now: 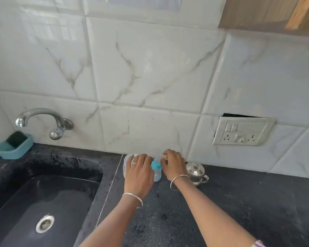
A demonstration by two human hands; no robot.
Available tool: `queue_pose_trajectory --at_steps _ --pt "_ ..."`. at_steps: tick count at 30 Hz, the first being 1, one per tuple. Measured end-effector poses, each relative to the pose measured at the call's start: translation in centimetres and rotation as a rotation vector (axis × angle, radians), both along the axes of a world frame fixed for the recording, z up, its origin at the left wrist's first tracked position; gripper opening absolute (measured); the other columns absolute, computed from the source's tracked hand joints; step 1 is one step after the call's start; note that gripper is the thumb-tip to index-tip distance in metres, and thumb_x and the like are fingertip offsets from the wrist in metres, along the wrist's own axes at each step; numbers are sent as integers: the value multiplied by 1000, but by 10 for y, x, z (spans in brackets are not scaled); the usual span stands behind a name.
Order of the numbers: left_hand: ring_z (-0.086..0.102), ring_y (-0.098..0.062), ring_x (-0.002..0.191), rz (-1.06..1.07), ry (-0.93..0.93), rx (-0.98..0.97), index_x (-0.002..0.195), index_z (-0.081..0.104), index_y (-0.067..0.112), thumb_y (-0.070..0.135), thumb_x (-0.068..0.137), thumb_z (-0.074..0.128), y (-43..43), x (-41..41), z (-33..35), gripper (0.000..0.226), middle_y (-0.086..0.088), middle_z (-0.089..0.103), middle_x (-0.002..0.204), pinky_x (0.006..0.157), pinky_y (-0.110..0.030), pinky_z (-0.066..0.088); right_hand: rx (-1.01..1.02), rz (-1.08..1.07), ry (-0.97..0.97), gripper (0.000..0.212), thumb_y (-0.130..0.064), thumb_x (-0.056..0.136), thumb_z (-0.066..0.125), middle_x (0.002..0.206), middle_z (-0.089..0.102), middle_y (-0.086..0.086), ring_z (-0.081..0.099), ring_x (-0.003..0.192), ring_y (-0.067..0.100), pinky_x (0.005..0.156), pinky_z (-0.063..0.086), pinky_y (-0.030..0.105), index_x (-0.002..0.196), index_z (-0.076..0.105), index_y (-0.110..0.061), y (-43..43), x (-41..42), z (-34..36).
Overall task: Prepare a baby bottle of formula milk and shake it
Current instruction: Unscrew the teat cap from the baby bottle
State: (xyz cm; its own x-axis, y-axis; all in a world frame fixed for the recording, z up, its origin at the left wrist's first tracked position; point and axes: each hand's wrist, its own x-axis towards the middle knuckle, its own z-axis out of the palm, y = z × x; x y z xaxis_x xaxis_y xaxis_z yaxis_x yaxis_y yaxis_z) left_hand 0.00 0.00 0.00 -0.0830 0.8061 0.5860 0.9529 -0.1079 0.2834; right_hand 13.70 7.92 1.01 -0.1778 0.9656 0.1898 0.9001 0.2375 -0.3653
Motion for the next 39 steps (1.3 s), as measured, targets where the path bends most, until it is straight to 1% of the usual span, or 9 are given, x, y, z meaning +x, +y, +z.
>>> queue_pose_trajectory --at_steps 6,14,19,23,27,29,31,35,39 --pt "61 -25 92 -50 -36 60 99 66 18 16 84 53 -14 1 -33 20 2 65 97 102 -40 38 -182 116 -119 65 -46 94 67 148 54 6 50 136 30 107 42 46 150 45 -20 17 -14 -14" --pt "60 -26 94 -40 -75 30 101 64 18 14 84 54 -32 -1 -41 20 2 64 100 94 -39 42 -156 55 -214 48 -48 95 67 132 68 7 59 125 31 100 46 41 131 59 -18 31 -23 -26" --pt "59 -23 100 -107 -223 3 109 62 19 20 86 58 -49 5 -32 23 4 61 109 89 -35 42 -138 -51 103 49 -50 83 79 105 76 9 69 100 33 82 55 39 110 68 -10 4 -7 -10" --pt "56 -17 113 -155 -360 -38 121 56 23 30 85 62 -63 12 -20 37 8 57 120 94 -26 36 -121 -123 329 46 -56 76 85 78 70 -1 66 76 21 64 48 32 89 69 -15 -40 16 2" --pt "50 -13 127 -202 -325 -132 137 47 21 42 78 69 -75 15 -14 67 9 54 136 100 -32 35 -102 -147 360 51 -67 73 82 54 55 -12 51 50 1 48 33 15 62 55 -25 -93 34 10" --pt "47 -14 133 -224 -267 -184 141 45 20 50 73 71 -83 14 -13 79 7 53 141 105 -38 35 -146 -163 415 52 -70 72 81 55 63 -9 60 52 4 51 45 17 66 64 -21 -116 41 10" --pt "48 -15 133 -241 -202 -233 142 45 21 56 69 71 -92 13 -16 84 6 53 142 109 -41 34 -223 -184 537 52 -66 73 83 60 72 -2 71 56 13 55 61 32 72 71 -15 -136 45 11" --pt "59 -16 115 -242 -67 -326 128 54 29 55 72 67 -109 11 -23 64 11 64 120 112 -44 31 -371 -240 781 50 -55 75 87 60 75 4 73 51 14 49 60 27 78 74 -7 -164 48 11" --pt "65 -21 89 -274 29 -427 109 55 26 47 67 64 -120 8 -21 48 9 66 97 84 -36 44 -502 -195 837 48 -52 74 87 60 74 6 70 52 16 54 64 31 85 78 -6 -180 47 10"
